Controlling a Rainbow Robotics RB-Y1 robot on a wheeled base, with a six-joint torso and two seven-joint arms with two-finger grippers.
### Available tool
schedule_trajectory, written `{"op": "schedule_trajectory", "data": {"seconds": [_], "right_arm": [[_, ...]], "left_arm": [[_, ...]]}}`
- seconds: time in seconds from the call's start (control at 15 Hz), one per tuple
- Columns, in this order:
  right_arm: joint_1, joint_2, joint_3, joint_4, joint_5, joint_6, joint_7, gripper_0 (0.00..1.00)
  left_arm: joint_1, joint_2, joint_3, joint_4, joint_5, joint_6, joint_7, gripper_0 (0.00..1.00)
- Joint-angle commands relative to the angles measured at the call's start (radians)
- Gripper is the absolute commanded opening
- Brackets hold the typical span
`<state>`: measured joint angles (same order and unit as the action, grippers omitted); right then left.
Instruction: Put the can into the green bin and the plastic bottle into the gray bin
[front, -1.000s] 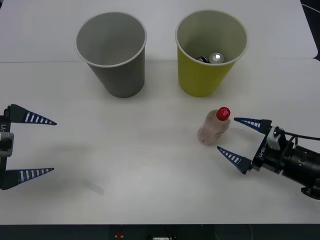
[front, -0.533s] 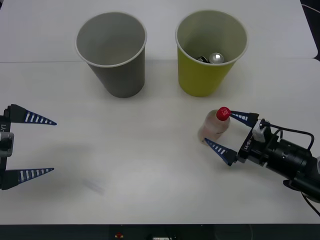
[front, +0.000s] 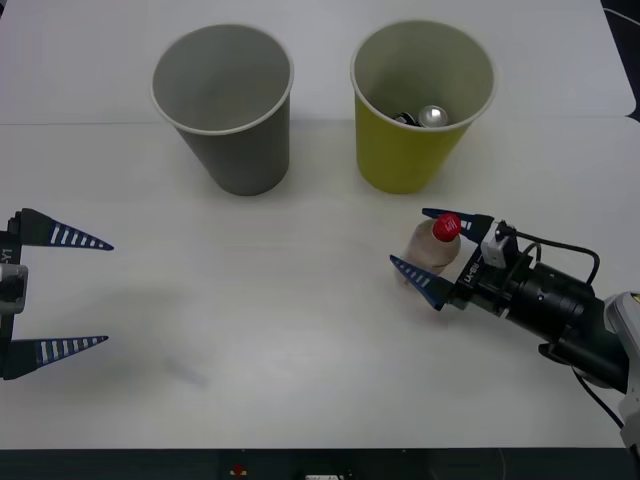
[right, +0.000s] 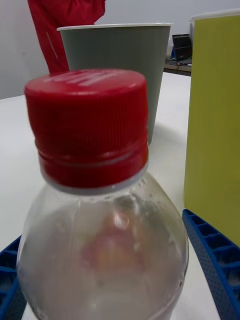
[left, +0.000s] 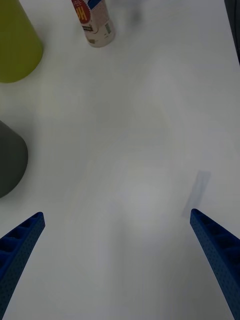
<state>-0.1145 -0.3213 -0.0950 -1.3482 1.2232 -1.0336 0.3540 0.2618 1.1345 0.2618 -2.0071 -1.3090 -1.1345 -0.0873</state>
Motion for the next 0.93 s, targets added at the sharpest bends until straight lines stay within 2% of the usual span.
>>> {"op": "schedule_trajectory", "data": {"seconds": [0.07, 0.47, 0.6, 0.8, 0.93], "right_arm": [[-0.016, 0.008, 0.004, 0.0, 0.001, 0.004, -0.004, 0.0], [-0.016, 0.002, 0.009, 0.0, 0.001, 0.003, -0.012, 0.0], [-0.017, -0.024, 0.009, -0.012, 0.019, -0.002, -0.02, 0.0], [0.01, -0.099, -0.005, -0.089, 0.078, -0.028, -0.115, 0.0], [0.073, -0.137, -0.029, -0.224, 0.141, -0.028, -0.222, 0.0]], "left_arm": [[0.0, 0.0, 0.0, 0.0, 0.0, 0.0, 0.0, 1.0], [0.0, 0.0, 0.0, 0.0, 0.0, 0.0, 0.0, 1.0], [0.0, 0.0, 0.0, 0.0, 0.0, 0.0, 0.0, 1.0], [0.0, 0.0, 0.0, 0.0, 0.0, 0.0, 0.0, 1.0], [0.0, 0.0, 0.0, 0.0, 0.0, 0.0, 0.0, 1.0]]}}
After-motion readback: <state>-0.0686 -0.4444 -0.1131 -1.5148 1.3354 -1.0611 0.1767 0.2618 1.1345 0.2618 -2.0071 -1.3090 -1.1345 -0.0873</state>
